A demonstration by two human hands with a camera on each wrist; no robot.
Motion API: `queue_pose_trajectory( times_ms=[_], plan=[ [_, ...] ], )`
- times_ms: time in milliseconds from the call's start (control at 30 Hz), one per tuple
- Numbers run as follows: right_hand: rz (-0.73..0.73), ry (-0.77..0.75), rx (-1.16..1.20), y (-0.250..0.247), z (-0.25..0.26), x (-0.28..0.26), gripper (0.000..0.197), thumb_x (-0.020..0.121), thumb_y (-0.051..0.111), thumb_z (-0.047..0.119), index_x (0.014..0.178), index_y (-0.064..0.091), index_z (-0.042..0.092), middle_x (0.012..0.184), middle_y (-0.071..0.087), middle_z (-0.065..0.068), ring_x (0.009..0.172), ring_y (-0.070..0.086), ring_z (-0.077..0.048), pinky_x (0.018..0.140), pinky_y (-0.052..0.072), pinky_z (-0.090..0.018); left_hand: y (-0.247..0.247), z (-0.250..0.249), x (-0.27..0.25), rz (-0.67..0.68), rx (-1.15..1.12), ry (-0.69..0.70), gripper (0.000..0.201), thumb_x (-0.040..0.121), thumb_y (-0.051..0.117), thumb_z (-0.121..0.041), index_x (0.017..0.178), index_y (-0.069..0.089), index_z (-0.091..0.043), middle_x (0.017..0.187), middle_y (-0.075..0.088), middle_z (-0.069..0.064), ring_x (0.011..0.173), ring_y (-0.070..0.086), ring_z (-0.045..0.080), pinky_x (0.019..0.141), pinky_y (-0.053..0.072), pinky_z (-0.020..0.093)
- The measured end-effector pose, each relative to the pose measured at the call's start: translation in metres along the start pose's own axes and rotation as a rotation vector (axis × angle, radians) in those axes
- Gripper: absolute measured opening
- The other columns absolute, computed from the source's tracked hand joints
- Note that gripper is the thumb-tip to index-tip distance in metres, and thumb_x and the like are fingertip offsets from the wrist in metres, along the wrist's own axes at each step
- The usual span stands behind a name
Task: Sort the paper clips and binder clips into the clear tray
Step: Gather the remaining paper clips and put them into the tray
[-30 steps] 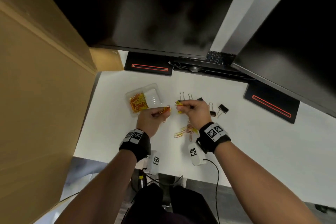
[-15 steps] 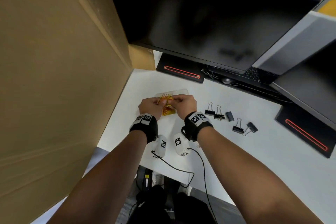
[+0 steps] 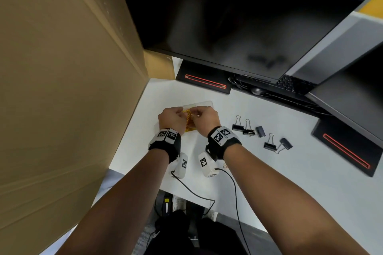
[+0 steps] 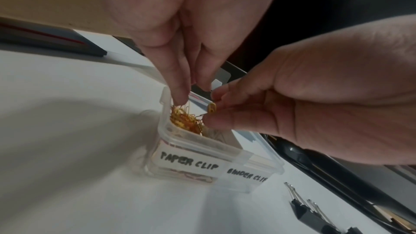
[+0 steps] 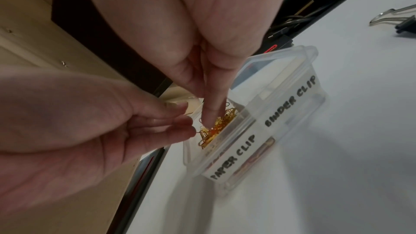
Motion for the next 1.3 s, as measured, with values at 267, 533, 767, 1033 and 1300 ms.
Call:
queue_pose_trajectory(
  times_ms=[267,533,767,1033,1300],
  plan=[
    [-0.035,-0.109,0.099,-0.029,-0.003,-0.024,0.016,0.088,0.062,0.016,0.100,0.071,0.021,0.090,0.072,0.003,0.073,0.069,-0.013,0.071,0.059,-0.029,0.004,-0.025,-0.034,0.036,-0.048,0.259,0.013,0.085,0.065,-0.019,0.094,0.073,-0.024,0.084,0.072,-0.005,0.077,0.068,0.008,0.072,0.056,0.020],
    [-0.119,-0.110,-0.341,-0.125,-0.118,-0.089,0.023,0.086,0.055,0.000,0.101,0.071,0.008,0.107,0.070,-0.007,0.095,0.061,-0.019,0.086,0.044,-0.021,0.122,-0.016,-0.101,0.559,0.384,0.579,0.024,0.089,0.061,-0.026,0.111,0.068,-0.023,0.111,0.066,-0.004,0.100,0.061,0.012,0.092,0.050,0.029],
    [0.152,-0.213,-0.685,-0.087,-0.164,-0.119,0.058,0.082,0.043,-0.010,0.139,0.045,0.005,0.152,0.035,-0.011,0.137,0.029,-0.029,0.111,0.030,-0.032,0.172,0.011,-0.118,0.678,0.680,0.590,0.051,0.091,0.054,-0.021,0.142,0.046,-0.022,0.134,0.043,0.003,0.125,0.042,0.022,0.106,0.035,0.029],
    [0.008,-0.113,-0.490,-0.121,-0.188,-0.156,0.077,0.079,0.075,0.025,0.144,0.036,0.012,0.147,0.035,-0.014,0.133,0.032,-0.032,0.109,0.038,-0.044,0.167,0.030,-0.142,0.658,0.763,0.582,0.084,0.071,0.080,-0.036,0.143,0.036,-0.029,0.132,0.039,0.003,0.123,0.042,0.021,0.101,0.044,0.035],
    [0.053,-0.034,-0.415,-0.108,-0.187,-0.160,0.050,0.079,0.065,-0.002,0.126,0.052,0.006,0.108,0.050,-0.010,0.087,0.059,-0.026,0.085,0.053,-0.040,0.173,0.045,-0.143,0.715,0.491,0.361,0.058,0.068,0.084,-0.005,0.122,0.063,-0.008,0.097,0.063,0.001,0.083,0.060,0.014,0.088,0.054,0.029]
  ],
)
Point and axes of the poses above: each hand's wrist, its own x-axis towards the middle knuckle, its own y-axis out of the palm, z = x × y, the point moved 9 cm from there along x, towards the middle knuckle
